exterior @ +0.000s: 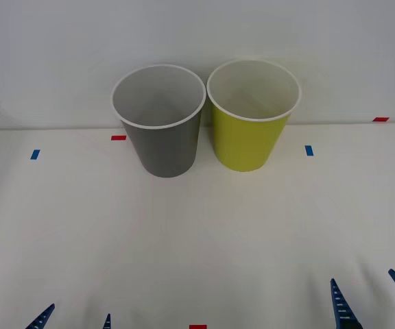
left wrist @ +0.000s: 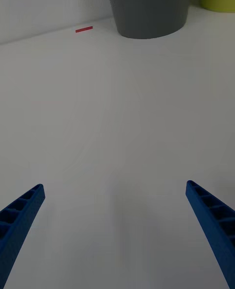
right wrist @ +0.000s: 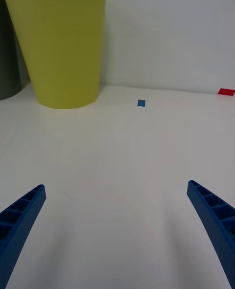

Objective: Put cans in the gray bin and PET bottles in the light green bin.

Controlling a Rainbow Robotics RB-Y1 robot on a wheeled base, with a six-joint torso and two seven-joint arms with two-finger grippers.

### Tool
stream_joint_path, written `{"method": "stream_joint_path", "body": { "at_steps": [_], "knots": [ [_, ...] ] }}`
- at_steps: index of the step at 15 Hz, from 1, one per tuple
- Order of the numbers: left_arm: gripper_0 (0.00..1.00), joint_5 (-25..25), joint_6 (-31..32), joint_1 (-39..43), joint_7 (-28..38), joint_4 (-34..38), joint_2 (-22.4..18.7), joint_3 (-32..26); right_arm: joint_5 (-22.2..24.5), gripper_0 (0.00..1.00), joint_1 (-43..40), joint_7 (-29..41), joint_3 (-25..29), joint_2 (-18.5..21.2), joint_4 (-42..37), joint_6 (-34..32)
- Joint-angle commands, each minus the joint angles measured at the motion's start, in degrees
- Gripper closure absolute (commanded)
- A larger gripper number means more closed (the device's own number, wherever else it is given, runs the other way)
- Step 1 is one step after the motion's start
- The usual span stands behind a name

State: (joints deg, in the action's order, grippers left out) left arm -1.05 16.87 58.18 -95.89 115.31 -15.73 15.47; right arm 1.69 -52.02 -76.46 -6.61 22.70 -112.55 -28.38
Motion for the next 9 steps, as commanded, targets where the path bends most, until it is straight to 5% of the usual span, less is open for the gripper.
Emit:
{"method": "stream_joint_path", "body": {
  "at_steps": [1, 9],
  "knots": [
    [0.0, 0.0, 0.0, 0.0, 0.0, 0.0, 0.0, 0.0, 0.1, 0.0, -4.8, 0.3, 0.1, 0.1, 0.0, -1.3],
    [0.0, 0.0, 0.0, 0.0, 0.0, 0.0, 0.0, 0.0, 0.6, 0.0, -7.3, 0.3, 0.0, 0.1, 0.0, -2.0]
  ]
}}
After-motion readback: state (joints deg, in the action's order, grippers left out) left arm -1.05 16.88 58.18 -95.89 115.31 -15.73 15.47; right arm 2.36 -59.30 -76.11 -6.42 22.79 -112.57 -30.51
